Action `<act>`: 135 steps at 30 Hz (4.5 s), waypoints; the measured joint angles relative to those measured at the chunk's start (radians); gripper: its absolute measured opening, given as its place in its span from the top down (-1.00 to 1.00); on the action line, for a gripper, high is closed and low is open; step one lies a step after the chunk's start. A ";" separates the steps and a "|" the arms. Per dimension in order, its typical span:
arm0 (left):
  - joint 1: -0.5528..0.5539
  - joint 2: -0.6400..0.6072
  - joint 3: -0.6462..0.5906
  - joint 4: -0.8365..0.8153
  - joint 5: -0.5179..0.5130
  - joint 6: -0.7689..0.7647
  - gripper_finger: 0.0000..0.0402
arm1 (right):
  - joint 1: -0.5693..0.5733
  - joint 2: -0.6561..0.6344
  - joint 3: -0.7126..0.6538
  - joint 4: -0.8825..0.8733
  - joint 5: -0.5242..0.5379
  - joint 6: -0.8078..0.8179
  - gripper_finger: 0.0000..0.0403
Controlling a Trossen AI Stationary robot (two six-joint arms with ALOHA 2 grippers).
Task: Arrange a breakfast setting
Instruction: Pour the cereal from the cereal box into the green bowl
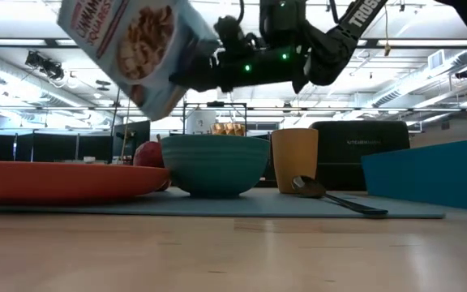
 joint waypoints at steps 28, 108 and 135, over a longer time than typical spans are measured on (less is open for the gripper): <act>0.001 0.001 0.000 0.205 0.064 0.129 0.82 | 0.010 -0.005 0.001 0.339 0.036 0.018 0.19; -0.490 0.244 -0.001 -0.146 -0.285 0.321 0.09 | 0.379 -0.875 0.224 -2.050 0.138 0.521 0.31; -0.509 0.199 -0.001 -0.147 -0.354 0.337 0.09 | 0.270 -0.604 0.554 -2.197 0.048 0.292 0.31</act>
